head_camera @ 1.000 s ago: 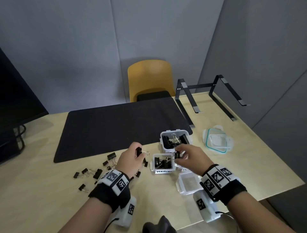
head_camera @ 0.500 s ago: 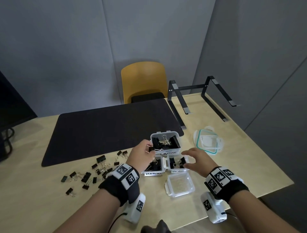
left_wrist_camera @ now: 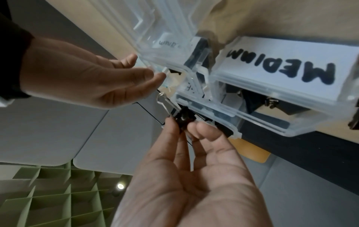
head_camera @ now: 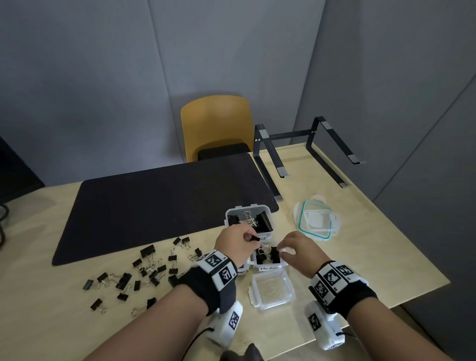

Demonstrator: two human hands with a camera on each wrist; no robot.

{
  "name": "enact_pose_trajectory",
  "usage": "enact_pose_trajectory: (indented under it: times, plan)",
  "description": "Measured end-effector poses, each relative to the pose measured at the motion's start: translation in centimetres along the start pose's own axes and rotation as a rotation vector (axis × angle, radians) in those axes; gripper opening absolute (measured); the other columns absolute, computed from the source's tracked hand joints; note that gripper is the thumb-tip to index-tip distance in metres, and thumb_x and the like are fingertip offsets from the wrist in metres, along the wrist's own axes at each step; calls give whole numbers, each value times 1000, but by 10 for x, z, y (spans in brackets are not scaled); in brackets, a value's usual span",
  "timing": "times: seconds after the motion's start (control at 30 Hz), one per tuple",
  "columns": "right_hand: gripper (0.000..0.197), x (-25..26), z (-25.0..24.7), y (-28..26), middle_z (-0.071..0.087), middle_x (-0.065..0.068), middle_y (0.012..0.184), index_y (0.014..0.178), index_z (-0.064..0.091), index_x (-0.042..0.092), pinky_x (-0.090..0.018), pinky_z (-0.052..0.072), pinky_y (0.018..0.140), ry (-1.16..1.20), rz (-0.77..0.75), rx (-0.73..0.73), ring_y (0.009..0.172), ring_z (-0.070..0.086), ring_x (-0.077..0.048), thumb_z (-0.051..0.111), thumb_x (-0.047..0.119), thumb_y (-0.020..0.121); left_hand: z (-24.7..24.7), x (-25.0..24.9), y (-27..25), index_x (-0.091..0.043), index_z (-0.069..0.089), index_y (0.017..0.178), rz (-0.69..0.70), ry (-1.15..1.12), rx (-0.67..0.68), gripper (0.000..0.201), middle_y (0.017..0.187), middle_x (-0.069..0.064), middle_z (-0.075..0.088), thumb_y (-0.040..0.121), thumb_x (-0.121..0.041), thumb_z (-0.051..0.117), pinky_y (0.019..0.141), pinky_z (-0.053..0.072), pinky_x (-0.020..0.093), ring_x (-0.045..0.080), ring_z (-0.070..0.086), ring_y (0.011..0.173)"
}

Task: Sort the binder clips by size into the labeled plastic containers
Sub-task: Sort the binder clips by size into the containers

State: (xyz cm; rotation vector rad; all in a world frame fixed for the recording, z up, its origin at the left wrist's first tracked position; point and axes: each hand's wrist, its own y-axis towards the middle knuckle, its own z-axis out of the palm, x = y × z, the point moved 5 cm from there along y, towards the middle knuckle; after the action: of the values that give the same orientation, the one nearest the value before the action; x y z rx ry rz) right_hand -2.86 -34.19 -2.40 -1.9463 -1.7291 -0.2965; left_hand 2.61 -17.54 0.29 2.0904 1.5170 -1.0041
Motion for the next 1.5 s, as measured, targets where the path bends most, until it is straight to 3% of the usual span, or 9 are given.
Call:
enact_pose_trajectory:
  times: [0.33, 0.53, 0.67, 0.83, 1.13, 1.3, 1.5]
  plan:
    - [22, 1, 0, 5, 52, 1, 114, 110, 66, 21, -18, 38, 85, 39, 20, -2, 101, 56, -15, 57, 22, 90, 24, -9, 7, -22, 60, 84, -54, 225, 82, 7, 79, -5, 62, 78, -18, 58, 58, 43, 24, 16, 58, 71]
    - [21, 0, 3, 5, 51, 2, 110, 108, 66, 22, -17, 36, 82, 44, 23, -5, 93, 53, -11, 56, 21, 90, 33, -21, 8, -18, 56, 93, 28, 437, 145, 10, 95, 2, 63, 84, -17, 51, 73, 48, 33, 24, 60, 90]
    - [21, -1, 3, 4, 53, 0, 113, 108, 66, 21, -16, 34, 81, 35, 25, -5, 92, 52, -9, 57, 21, 89, 39, -17, 8, -17, 60, 103, 116, 513, 177, 18, 108, 4, 55, 87, -20, 52, 84, 50, 38, 25, 54, 103]
    - [20, 0, 2, 2, 54, -2, 112, 107, 66, 19, -17, 36, 79, 50, 33, -13, 90, 54, -10, 56, 19, 89, 41, -7, 4, -21, 65, 115, 166, 640, 266, 28, 113, 4, 49, 94, -25, 48, 88, 48, 38, 24, 47, 109]
    - [24, 14, -3, -9, 52, 2, 114, 112, 63, 19, -17, 34, 83, 60, 4, -91, 94, 49, -8, 56, 18, 90, 4, 11, -20, -28, 60, 117, 161, 417, 146, 28, 116, -3, 48, 92, -30, 49, 96, 40, 33, 17, 43, 112]
    - [21, 45, -1, -20, 54, 6, 107, 109, 65, 17, -16, 37, 78, 102, -41, -125, 89, 56, -10, 56, 17, 90, -26, 42, -40, -30, 59, 119, 68, 355, 108, 29, 116, -6, 49, 92, -33, 50, 99, 40, 32, 14, 44, 113]
    - [23, 97, 28, -28, 63, 3, 100, 110, 66, 17, -15, 41, 77, 153, -130, -45, 82, 55, -8, 56, 15, 89, -68, 98, -60, -29, 61, 114, -89, 322, 132, 27, 119, -7, 51, 89, -29, 53, 103, 40, 32, 12, 48, 115]
